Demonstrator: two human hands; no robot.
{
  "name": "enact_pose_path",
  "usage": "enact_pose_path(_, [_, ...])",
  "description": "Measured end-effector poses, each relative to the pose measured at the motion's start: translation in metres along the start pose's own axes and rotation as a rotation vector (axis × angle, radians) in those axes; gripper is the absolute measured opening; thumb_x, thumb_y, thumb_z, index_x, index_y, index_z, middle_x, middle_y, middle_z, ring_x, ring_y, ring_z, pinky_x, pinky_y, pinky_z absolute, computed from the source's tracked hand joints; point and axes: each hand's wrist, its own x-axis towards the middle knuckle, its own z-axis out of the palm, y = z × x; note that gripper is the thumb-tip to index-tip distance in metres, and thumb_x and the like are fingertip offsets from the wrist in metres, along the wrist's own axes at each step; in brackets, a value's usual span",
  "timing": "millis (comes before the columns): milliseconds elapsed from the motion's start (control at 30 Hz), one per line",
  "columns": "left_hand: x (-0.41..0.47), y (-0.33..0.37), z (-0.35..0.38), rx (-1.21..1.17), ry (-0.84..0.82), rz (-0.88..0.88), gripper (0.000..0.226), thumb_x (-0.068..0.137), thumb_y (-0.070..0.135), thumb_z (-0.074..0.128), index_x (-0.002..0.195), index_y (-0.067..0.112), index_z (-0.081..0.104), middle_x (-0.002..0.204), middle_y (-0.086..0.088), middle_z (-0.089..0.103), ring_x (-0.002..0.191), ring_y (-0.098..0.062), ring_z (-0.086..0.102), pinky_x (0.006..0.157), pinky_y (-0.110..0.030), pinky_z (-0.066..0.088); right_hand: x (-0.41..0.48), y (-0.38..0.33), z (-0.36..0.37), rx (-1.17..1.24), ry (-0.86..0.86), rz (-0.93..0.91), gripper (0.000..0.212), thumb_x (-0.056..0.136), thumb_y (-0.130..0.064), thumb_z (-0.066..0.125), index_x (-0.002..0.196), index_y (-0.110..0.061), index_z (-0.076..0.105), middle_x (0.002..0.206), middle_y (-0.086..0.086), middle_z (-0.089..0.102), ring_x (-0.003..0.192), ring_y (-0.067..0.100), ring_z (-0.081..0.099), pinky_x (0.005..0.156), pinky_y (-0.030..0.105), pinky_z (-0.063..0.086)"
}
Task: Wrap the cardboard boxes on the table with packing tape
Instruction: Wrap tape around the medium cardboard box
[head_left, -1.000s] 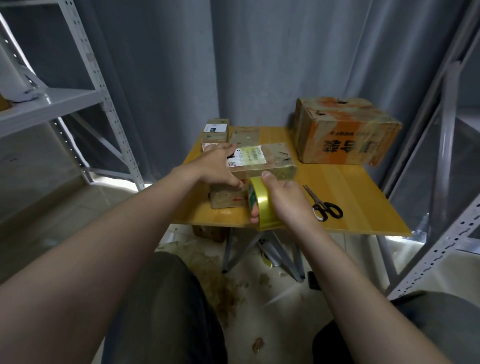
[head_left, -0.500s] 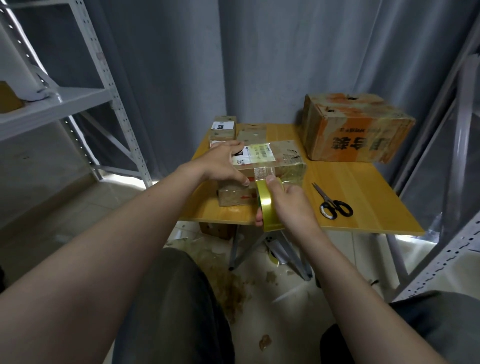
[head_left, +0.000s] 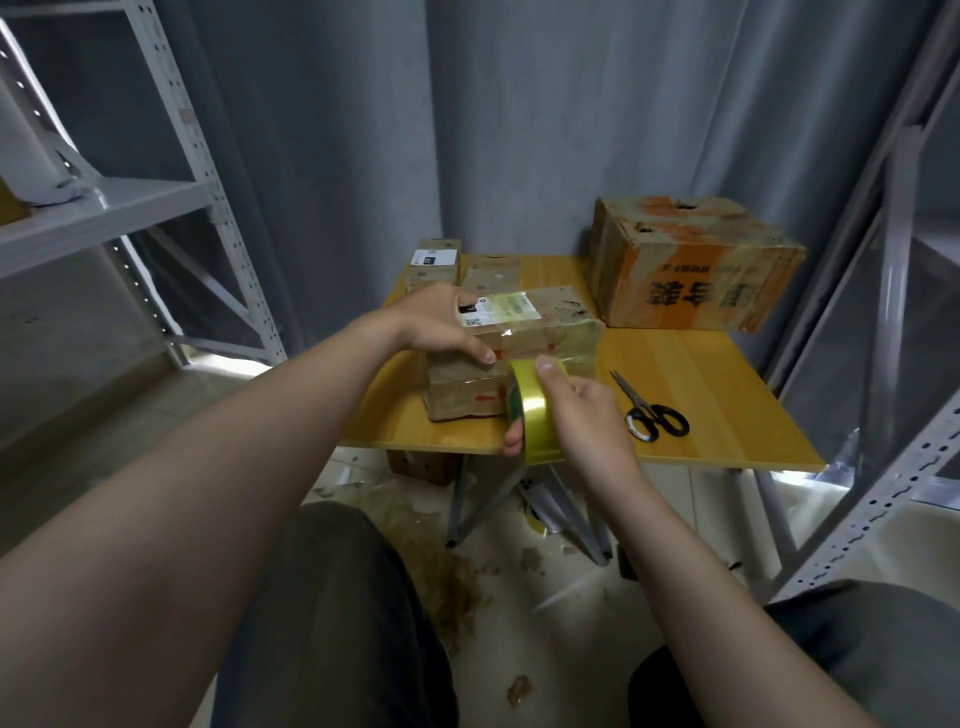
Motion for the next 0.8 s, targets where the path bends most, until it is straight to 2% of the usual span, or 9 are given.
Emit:
enact_pose_path(100, [-0.003, 0.005, -0.011, -0.098, -0.075, -0.049, 0.066, 0.070, 0.060, 0.088, 0.127, 0.032, 0.071, 0.124, 0.006, 0.071, 0.110, -0.017, 0.066, 0.098, -0.040, 0.056, -0.006, -0.016, -0.005, 0.032, 0.058, -0.105, 0.059, 0.109, -0.046, 0.044, 0.090, 0.001, 0.075, 0.065, 0.014, 0.074, 0.058, 0.023, 0.074, 0.056, 0.017, 0.055])
enact_pose_path(167, [-0.004, 0.004, -0.018, -0.163, -0.127, -0.080, 0.052, 0.067, 0.065, 0.085, 0.111, 0.039, 0.075, 0.115, 0.005, 0.074, 0.104, -0.018, 0.070, 0.092, -0.043, 0.061, -0.010, -0.026, -0.005, 0.065, 0.074, -0.177, 0.047, 0.107, -0.042, 0.049, 0.092, -0.006, 0.074, 0.066, 0.013, 0.075, 0.059, 0.022, 0.075, 0.056, 0.016, 0.055])
enact_pose_path(267, [-0.005, 0.000, -0.018, -0.245, -0.094, -0.115, 0.037, 0.074, 0.064, 0.084, 0.100, 0.038, 0.078, 0.096, 0.011, 0.076, 0.093, -0.015, 0.071, 0.067, -0.031, 0.057, -0.007, -0.036, -0.002, 0.145, 0.066, -0.251, 0.033, 0.105, -0.033, 0.054, 0.095, -0.008, 0.072, 0.071, 0.014, 0.076, 0.067, 0.028, 0.077, 0.066, 0.028, 0.061])
enact_pose_path(367, [-0.003, -0.002, -0.004, -0.310, 0.016, -0.147, 0.048, 0.071, 0.074, 0.080, 0.086, 0.028, 0.077, 0.077, 0.011, 0.073, 0.078, -0.013, 0.072, 0.052, -0.026, 0.053, 0.011, -0.043, 0.002, 0.180, 0.050, -0.216, 0.034, 0.105, -0.033, 0.054, 0.107, -0.003, 0.070, 0.076, 0.014, 0.078, 0.071, 0.033, 0.078, 0.070, 0.039, 0.065])
enact_pose_path(500, [0.003, -0.006, 0.015, -0.409, 0.179, -0.217, 0.073, 0.049, 0.081, 0.074, 0.090, 0.020, 0.075, 0.076, 0.006, 0.075, 0.070, -0.016, 0.072, 0.052, -0.028, 0.051, 0.039, -0.045, 0.010, 0.005, 0.096, -0.247, 0.039, 0.105, -0.044, 0.054, 0.105, -0.011, 0.074, 0.072, 0.000, 0.078, 0.064, 0.009, 0.075, 0.058, 0.012, 0.054])
enact_pose_path(633, [0.012, -0.009, 0.021, -0.241, 0.288, -0.151, 0.045, 0.074, 0.062, 0.076, 0.090, 0.021, 0.065, 0.085, 0.007, 0.071, 0.080, -0.013, 0.067, 0.068, -0.034, 0.052, 0.061, -0.036, 0.016, -0.006, 0.106, -0.297, 0.047, 0.102, -0.053, 0.055, 0.100, -0.011, 0.076, 0.075, 0.004, 0.079, 0.072, 0.018, 0.078, 0.078, 0.041, 0.064])
enact_pose_path(700, [0.012, -0.008, 0.021, -0.198, 0.282, -0.077, 0.017, 0.087, 0.042, 0.075, 0.089, 0.027, 0.066, 0.091, 0.010, 0.070, 0.093, -0.015, 0.067, 0.079, -0.032, 0.052, 0.071, -0.030, 0.017, -0.019, 0.130, -0.333, 0.054, 0.102, -0.057, 0.054, 0.095, -0.008, 0.076, 0.073, 0.004, 0.078, 0.071, 0.017, 0.077, 0.077, 0.038, 0.063])
enact_pose_path(733, [0.009, -0.006, 0.021, -0.189, 0.245, -0.026, 0.006, 0.091, 0.033, 0.072, 0.088, 0.032, 0.067, 0.091, 0.017, 0.070, 0.098, -0.014, 0.067, 0.079, -0.023, 0.050, 0.076, -0.027, 0.018, -0.035, 0.151, -0.351, 0.057, 0.102, -0.058, 0.054, 0.093, -0.006, 0.075, 0.071, 0.004, 0.078, 0.070, 0.015, 0.077, 0.074, 0.034, 0.061])
enact_pose_path(800, [0.001, -0.003, 0.021, -0.170, 0.134, 0.073, 0.009, 0.095, 0.029, 0.069, 0.091, 0.037, 0.069, 0.089, 0.028, 0.068, 0.099, -0.007, 0.066, 0.076, -0.011, 0.044, 0.082, -0.024, 0.019, -0.068, 0.196, -0.381, 0.057, 0.101, -0.059, 0.053, 0.088, -0.007, 0.073, 0.069, 0.004, 0.076, 0.068, 0.013, 0.074, 0.068, 0.030, 0.058])
